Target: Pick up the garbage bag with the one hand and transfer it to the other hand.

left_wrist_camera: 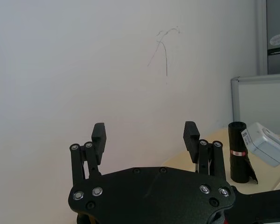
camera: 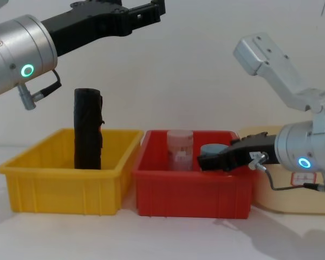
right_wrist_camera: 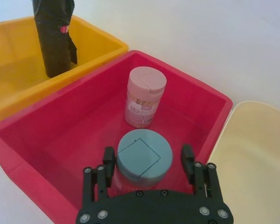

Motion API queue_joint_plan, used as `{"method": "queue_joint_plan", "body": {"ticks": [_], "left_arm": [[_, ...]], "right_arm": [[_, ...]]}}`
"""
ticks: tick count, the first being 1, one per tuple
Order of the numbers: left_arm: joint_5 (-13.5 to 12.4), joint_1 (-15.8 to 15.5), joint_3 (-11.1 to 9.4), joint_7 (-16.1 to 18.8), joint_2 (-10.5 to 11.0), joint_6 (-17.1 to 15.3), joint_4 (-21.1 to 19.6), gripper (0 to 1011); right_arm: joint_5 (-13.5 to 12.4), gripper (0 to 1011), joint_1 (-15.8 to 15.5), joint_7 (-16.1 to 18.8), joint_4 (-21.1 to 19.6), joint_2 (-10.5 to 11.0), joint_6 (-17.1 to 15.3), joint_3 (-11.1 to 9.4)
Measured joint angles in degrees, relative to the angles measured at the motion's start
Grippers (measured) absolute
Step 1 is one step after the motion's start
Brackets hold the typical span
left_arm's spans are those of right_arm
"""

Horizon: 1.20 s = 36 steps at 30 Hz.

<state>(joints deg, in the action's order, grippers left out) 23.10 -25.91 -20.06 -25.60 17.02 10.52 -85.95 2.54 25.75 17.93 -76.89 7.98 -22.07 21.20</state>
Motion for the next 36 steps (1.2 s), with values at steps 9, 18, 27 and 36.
{"method": "queue_joint_plan", "body": {"ticks": [9, 18, 27, 36], "left_arm": [[0.0, 0.0, 0.0, 0.0, 0.0, 0.0, 0.0, 1001], [0.0, 0.0, 0.0, 0.0, 0.0, 0.0, 0.0, 1001], [0.0, 0.0, 0.0, 0.0, 0.0, 0.0, 0.0, 1001], [0.0, 0.0, 0.0, 0.0, 0.0, 0.0, 0.0, 1001]], "right_arm": [[-0.1, 690, 0.4, -0.3, 0.6, -0.7, -0.9, -0.4], [-1.1, 690, 0.6, -0.5, 0.3, -1.2, -1.6, -1.4], [-3.5, 690, 0.5, -0.3, -2.7, -1.6, -1.8, -3.6], [-6.1, 690, 0.3, -1.0, -6.7, -1.6, -0.8, -7.4]]}}
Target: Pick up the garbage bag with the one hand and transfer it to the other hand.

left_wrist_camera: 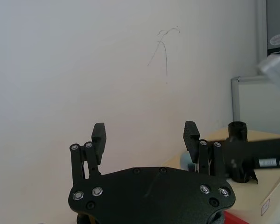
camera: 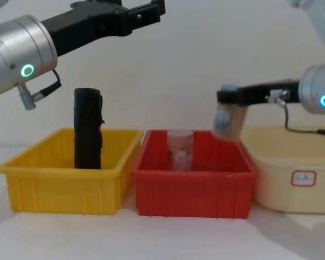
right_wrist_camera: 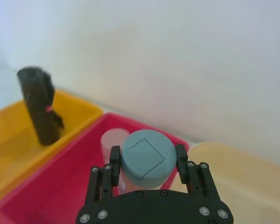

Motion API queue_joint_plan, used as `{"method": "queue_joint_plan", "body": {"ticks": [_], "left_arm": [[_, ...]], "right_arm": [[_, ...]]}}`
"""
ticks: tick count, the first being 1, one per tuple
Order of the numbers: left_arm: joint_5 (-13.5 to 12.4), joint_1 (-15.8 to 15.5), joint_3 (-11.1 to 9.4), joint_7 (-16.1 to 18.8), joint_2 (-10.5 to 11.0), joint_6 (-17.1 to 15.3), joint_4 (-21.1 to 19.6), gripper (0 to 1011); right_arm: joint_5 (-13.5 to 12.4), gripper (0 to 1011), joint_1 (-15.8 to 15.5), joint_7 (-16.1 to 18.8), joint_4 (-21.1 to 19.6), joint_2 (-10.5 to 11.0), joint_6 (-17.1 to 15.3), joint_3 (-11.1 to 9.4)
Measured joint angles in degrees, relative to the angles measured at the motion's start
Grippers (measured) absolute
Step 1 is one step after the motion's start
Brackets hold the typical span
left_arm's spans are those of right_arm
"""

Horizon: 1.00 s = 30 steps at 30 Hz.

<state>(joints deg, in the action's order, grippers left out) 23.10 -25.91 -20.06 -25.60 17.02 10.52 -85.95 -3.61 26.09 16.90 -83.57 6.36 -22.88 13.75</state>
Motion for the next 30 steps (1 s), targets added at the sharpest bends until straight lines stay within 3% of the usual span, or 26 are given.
{"method": "queue_joint_plan", "body": {"ticks": [11, 25, 30], "left_arm": [[0.0, 0.0, 0.0, 0.0, 0.0, 0.0, 0.0, 1001], [0.0, 0.0, 0.0, 0.0, 0.0, 0.0, 0.0, 1001], [0.0, 0.0, 0.0, 0.0, 0.0, 0.0, 0.0, 1001]], "right_arm": [[-0.4, 690, 0.1, -2.4, -0.7, 1.5, 2.4, -2.9], [2.1, 690, 0.4, -5.0, 3.3, 3.3, 5.1, -3.4], [3.1, 815, 0.7, -5.9, 5.0, 3.6, 5.6, -3.5]]}}
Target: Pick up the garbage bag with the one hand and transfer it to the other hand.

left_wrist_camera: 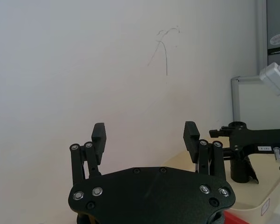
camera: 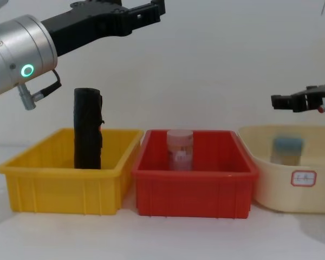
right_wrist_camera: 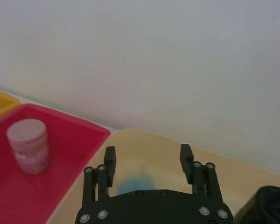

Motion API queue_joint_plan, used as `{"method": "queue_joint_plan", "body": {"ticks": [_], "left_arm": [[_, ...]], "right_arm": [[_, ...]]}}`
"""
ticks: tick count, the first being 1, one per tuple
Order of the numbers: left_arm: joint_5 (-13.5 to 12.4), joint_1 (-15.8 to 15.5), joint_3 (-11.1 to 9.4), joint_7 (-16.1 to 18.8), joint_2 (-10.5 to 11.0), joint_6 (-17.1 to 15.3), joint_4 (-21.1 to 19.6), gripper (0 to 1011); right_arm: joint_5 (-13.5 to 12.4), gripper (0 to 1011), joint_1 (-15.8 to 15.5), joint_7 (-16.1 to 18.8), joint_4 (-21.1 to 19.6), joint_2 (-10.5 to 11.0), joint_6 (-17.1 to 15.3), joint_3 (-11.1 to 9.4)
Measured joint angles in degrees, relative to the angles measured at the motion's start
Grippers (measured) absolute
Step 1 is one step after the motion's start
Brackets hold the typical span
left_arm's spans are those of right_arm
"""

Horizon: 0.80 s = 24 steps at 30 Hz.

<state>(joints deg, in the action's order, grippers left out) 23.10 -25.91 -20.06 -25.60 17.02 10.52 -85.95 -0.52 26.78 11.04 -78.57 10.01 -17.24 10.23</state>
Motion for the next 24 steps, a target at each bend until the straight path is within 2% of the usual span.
{"method": "queue_joint_plan", "body": {"ticks": [4, 8, 24], "left_arm": [[0.0, 0.0, 0.0, 0.0, 0.0, 0.0, 0.0, 1001], [0.0, 0.0, 0.0, 0.0, 0.0, 0.0, 0.0, 1001], [0.0, 0.0, 0.0, 0.0, 0.0, 0.0, 0.0, 1001]], "right_arm": [[0.5, 933, 0.1, -0.4, 0.8, 0.2, 0.3, -0.2], [0.6, 1002, -0.3, -0.4, 0.7, 0.3, 0.4, -0.5], [-1.3, 1001, -4.7, 1.3, -6.6, 0.9, -0.4, -1.9]]}}
